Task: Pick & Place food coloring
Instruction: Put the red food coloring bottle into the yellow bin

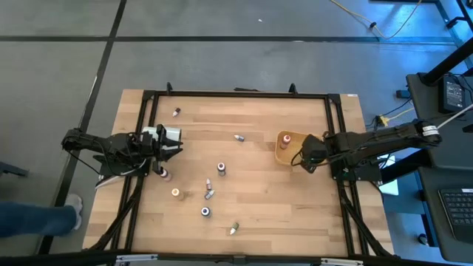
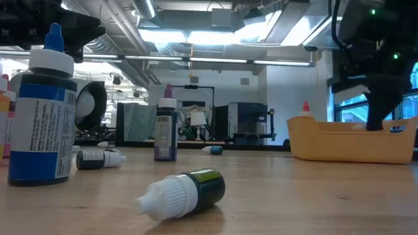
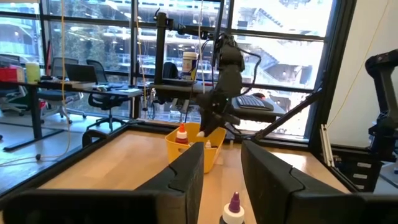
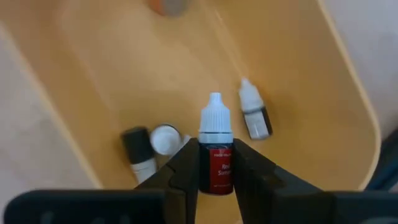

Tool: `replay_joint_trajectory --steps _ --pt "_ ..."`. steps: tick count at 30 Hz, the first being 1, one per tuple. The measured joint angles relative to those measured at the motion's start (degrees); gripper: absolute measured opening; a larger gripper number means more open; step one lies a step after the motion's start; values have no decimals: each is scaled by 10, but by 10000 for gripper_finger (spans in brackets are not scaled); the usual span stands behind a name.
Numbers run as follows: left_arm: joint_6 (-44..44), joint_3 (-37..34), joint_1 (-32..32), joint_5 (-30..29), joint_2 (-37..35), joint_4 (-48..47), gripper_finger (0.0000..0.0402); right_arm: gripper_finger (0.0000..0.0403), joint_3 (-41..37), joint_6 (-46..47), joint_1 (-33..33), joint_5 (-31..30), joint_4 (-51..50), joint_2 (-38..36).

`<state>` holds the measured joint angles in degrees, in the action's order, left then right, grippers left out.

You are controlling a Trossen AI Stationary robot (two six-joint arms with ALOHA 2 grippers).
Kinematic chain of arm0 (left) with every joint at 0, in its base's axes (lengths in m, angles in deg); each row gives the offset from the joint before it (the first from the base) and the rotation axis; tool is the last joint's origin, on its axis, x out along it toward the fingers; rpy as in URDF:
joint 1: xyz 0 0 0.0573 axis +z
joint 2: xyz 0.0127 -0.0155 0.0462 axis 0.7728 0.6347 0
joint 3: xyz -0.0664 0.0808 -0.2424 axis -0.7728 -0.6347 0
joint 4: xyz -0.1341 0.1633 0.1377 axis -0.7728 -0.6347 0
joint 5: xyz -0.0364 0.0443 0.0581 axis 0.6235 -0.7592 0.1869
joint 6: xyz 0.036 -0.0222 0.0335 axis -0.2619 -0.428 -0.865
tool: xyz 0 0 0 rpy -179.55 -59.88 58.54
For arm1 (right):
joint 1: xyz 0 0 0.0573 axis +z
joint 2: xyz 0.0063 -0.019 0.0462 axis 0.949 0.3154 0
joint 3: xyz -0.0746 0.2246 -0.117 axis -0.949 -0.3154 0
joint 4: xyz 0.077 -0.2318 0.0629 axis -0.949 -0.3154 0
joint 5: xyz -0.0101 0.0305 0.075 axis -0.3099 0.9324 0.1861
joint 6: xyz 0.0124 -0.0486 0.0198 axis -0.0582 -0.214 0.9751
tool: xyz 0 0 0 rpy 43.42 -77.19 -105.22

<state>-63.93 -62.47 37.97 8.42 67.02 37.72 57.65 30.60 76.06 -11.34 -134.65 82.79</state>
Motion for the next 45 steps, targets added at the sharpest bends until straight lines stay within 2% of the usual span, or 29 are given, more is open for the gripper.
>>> replay_joint_trajectory --steps 19,32,36,40,45 --pt "0 0 0 0 0 0 102 87 -24 19 -9 17 1 0" --pt "0 0 0 0 0 0 103 149 -23 13 -9 30 -4 0" --pt "0 0 0 0 0 0 103 158 17 -3 -9 29 -29 0" --pt "0 0 0 0 0 0 106 159 90 -48 -9 -9 -24 0" --pt "0 0 0 0 0 0 106 159 152 -206 -9 -40 115 0"
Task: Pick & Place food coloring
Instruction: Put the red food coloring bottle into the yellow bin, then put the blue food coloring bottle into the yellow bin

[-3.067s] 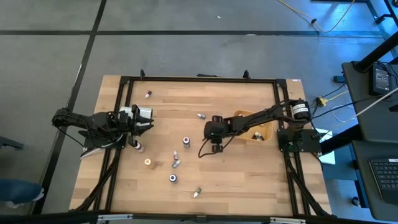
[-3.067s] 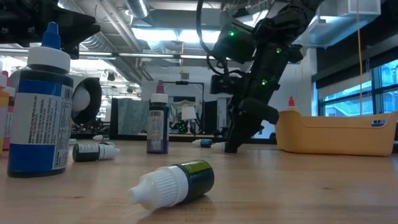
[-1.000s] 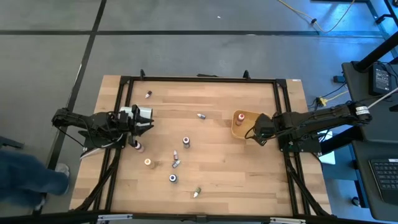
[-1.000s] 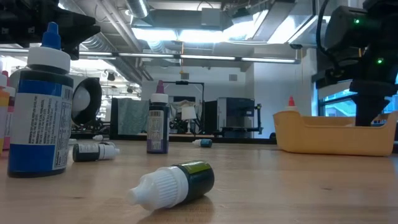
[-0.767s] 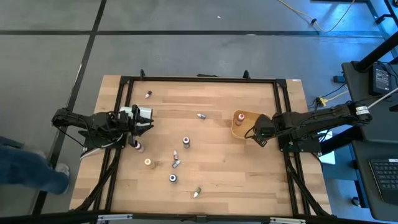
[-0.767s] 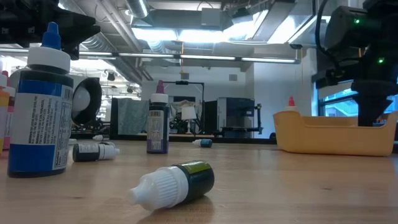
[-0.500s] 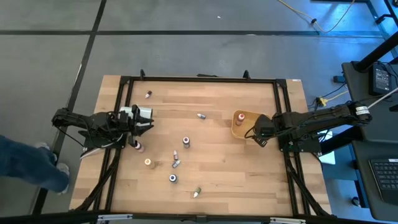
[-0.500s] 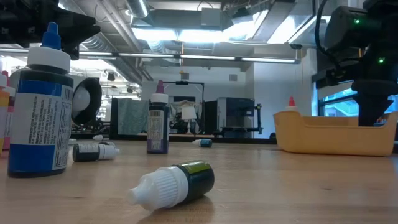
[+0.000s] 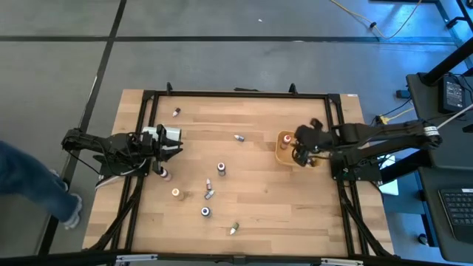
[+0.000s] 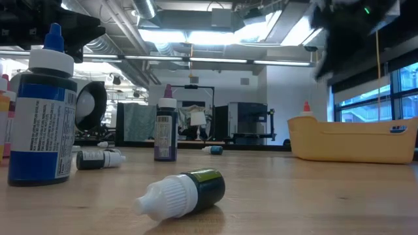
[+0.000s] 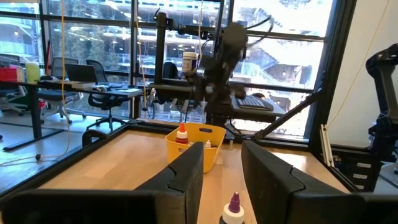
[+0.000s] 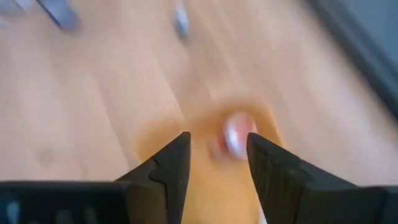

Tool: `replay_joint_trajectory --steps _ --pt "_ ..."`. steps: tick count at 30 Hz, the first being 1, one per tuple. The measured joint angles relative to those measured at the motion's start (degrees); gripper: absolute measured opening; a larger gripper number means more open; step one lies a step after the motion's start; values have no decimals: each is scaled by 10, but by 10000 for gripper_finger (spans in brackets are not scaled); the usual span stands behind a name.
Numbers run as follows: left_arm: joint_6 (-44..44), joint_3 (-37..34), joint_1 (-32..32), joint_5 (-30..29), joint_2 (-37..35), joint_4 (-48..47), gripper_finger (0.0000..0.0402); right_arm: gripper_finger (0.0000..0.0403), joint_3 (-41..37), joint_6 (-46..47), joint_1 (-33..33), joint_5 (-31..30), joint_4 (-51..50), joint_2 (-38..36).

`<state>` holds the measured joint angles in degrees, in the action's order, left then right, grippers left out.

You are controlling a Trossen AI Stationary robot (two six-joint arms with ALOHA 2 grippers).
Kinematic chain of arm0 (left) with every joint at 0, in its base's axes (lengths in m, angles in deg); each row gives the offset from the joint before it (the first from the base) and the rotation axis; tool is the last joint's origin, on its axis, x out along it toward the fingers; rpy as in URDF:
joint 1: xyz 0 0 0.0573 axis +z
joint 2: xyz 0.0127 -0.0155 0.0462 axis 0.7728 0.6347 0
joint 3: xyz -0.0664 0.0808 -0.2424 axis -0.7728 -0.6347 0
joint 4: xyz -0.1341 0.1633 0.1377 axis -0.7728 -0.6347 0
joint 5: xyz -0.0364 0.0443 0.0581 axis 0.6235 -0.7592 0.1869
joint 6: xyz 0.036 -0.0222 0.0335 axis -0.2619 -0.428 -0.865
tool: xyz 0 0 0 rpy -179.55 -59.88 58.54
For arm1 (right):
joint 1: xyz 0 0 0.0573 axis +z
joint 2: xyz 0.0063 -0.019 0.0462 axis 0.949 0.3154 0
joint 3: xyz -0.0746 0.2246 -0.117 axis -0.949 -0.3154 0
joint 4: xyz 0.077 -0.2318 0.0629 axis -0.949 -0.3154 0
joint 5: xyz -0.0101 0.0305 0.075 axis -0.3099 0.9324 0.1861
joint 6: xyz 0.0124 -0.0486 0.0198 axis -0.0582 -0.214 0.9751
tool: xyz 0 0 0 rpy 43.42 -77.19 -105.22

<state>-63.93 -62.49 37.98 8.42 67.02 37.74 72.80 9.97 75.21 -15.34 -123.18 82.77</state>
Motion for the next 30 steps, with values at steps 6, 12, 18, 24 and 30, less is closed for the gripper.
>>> replay_joint_trajectory --steps 6,12,18,24,30 --pt "0 0 0 0 0 0 103 159 49 -138 -12 15 140 22" --pt "0 0 0 -1 0 0 102 159 127 -205 -47 30 146 95" --pt "0 0 0 -1 0 0 106 159 195 -247 -91 91 146 208" --pt "0 0 0 -1 0 0 104 159 249 -317 -140 100 179 339" --pt "0 0 0 -1 0 0 103 159 264 -362 -170 111 240 439"
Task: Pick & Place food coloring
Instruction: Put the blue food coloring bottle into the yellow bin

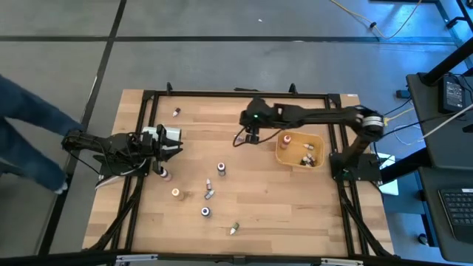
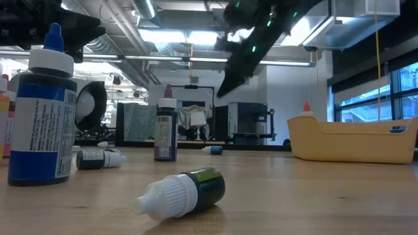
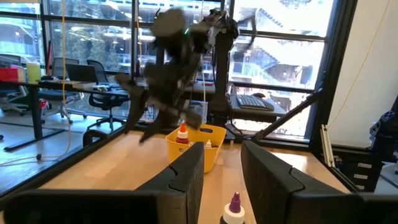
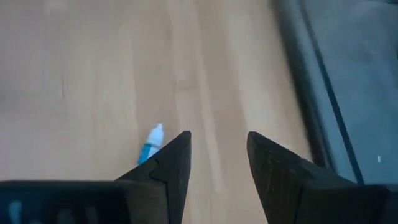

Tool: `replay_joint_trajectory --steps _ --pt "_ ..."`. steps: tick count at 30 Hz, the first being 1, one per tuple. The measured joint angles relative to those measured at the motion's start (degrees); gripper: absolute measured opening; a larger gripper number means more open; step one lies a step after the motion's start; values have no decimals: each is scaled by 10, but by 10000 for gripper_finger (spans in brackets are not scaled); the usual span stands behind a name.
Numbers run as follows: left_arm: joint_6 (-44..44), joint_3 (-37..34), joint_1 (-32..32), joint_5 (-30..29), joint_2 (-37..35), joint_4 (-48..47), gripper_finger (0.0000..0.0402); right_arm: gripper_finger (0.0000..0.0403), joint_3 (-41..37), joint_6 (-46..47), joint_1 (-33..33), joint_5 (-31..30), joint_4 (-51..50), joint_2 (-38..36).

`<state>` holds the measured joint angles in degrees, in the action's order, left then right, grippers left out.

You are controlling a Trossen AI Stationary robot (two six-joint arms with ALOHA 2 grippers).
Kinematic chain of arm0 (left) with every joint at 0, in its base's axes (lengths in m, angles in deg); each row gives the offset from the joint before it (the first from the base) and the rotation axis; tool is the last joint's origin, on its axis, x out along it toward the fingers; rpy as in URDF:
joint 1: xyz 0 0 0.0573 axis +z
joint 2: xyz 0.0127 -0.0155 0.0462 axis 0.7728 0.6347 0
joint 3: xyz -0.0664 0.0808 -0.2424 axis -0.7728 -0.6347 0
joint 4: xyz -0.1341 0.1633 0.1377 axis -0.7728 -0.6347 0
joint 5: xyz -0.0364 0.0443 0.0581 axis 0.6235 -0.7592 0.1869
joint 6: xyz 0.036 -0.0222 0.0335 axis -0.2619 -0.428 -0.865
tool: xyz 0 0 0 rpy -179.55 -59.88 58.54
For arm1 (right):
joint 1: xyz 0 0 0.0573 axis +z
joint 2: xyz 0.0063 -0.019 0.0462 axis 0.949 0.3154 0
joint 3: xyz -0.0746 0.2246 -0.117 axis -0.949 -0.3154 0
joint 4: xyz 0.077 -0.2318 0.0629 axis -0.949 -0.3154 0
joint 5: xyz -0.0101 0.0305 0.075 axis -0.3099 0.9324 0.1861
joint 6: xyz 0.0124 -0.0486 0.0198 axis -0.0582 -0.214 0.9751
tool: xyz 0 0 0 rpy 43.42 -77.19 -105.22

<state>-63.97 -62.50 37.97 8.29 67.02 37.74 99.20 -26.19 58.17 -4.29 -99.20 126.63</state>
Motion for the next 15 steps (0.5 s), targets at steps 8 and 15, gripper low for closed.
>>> replay_joint_trajectory --steps 8,15 --pt "0 0 0 0 0 0 104 154 0 -26 -33 104 4 79" --pt "0 0 0 0 0 0 103 155 0 -26 -37 105 4 107"
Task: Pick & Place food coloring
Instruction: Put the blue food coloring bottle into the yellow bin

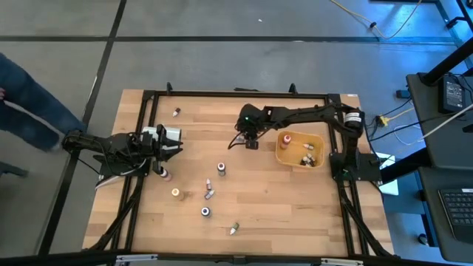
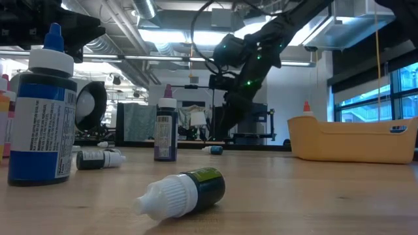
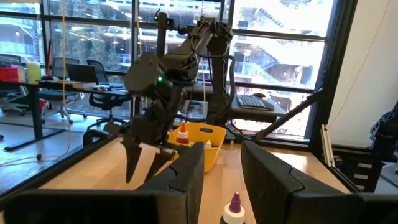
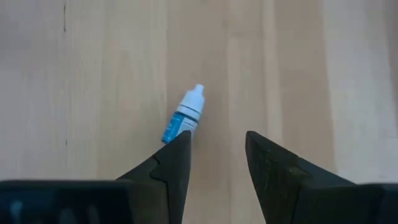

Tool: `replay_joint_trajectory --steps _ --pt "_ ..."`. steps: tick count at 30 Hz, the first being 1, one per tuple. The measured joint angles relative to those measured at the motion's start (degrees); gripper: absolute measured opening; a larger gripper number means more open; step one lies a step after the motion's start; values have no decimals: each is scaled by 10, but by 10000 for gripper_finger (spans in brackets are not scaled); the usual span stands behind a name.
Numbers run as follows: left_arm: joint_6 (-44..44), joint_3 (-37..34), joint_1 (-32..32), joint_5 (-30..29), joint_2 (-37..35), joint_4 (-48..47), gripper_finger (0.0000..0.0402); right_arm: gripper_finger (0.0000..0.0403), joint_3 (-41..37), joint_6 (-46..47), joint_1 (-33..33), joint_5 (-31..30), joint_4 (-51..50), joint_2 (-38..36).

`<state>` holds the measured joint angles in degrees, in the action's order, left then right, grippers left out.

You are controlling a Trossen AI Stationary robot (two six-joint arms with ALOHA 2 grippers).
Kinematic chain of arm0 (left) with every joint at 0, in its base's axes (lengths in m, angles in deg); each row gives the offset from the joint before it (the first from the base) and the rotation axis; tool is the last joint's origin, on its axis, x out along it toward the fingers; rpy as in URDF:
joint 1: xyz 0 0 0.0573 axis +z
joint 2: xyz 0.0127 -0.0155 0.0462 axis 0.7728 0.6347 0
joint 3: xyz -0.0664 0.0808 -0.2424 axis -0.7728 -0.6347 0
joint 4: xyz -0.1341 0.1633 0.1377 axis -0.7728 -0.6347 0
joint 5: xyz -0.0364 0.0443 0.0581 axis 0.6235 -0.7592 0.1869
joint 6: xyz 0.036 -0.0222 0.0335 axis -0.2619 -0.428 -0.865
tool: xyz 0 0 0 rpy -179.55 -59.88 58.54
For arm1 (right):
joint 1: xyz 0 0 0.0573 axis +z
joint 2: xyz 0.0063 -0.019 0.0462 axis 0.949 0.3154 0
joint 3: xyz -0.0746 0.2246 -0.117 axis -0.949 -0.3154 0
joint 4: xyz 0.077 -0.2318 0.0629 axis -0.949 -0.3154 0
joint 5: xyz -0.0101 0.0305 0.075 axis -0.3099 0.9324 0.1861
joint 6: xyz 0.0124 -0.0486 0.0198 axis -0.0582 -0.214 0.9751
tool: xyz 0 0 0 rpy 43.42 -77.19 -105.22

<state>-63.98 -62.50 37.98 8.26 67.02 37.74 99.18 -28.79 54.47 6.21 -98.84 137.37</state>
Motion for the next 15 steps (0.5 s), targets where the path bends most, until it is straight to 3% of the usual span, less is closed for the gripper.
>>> replay_joint_trajectory --steps 5,15 --pt "0 0 0 0 0 0 107 171 0 1 0 49 5 8" --pt "-15 0 0 0 0 0 104 272 -1 44 1 59 29 10"
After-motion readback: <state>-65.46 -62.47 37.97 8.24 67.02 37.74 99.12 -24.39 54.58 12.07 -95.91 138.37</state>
